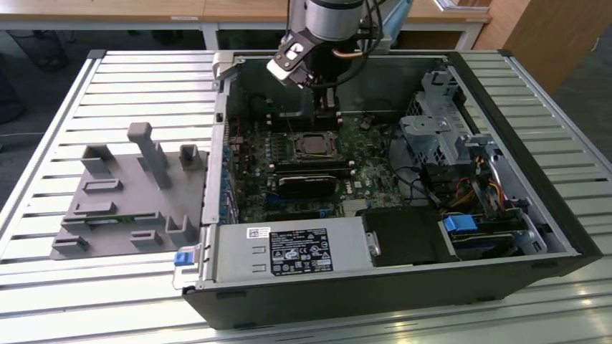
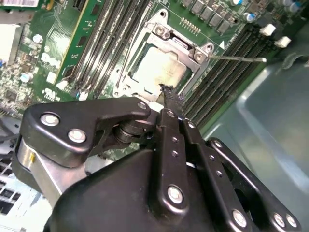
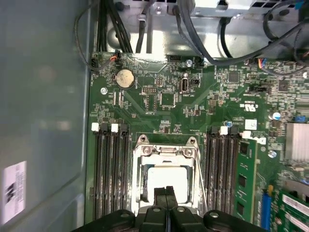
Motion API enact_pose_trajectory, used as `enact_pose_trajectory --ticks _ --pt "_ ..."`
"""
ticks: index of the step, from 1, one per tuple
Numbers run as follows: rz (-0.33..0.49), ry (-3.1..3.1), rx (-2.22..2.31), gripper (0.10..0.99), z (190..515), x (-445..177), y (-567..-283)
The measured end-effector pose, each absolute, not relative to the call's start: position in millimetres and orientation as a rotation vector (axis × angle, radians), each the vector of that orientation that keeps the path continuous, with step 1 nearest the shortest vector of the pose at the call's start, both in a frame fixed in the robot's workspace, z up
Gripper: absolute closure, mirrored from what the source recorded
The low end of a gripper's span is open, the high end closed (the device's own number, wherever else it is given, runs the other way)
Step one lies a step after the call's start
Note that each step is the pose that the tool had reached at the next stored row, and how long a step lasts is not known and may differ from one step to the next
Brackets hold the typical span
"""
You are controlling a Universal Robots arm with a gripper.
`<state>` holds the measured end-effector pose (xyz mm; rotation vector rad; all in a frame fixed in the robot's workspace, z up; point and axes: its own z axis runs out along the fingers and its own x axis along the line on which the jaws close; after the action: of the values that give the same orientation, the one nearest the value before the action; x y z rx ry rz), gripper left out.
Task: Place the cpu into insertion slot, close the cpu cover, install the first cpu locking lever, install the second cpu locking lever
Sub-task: 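Install the first cpu locking lever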
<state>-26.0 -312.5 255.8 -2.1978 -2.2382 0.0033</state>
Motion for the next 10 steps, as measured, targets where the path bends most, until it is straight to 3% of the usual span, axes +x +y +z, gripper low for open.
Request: enact_pose_trajectory --ticks 10 --pt "0.004 -2.295 -2.139 0.980 270.4 -26.0 -312.5"
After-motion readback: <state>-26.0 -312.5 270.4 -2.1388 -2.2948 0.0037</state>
